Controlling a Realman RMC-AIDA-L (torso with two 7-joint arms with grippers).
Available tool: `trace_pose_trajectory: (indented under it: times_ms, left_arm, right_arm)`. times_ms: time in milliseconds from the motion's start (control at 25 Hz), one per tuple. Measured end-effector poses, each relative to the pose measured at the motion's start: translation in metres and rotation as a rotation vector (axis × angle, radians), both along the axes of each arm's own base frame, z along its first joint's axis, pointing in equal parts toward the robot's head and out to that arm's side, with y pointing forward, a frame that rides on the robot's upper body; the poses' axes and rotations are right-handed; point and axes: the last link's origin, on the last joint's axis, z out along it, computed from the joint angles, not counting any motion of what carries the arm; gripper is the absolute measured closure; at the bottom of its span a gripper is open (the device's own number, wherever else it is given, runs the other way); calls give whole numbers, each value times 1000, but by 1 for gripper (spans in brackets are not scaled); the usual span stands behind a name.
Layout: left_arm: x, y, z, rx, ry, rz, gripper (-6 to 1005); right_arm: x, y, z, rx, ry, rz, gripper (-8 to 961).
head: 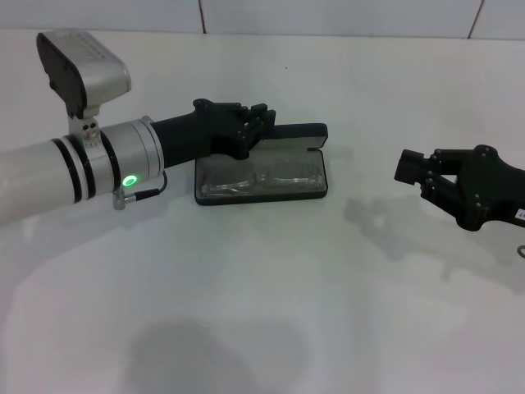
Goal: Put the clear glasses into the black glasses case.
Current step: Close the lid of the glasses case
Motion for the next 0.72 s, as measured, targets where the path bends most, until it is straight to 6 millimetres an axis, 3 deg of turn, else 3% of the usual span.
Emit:
trace_pose_trajectory:
  times_ms: [720]
  left_arm:
    - [-25, -23, -19, -57, 18, 73, 732]
  right_arm:
    - [0, 6, -1, 11, -9, -17, 852]
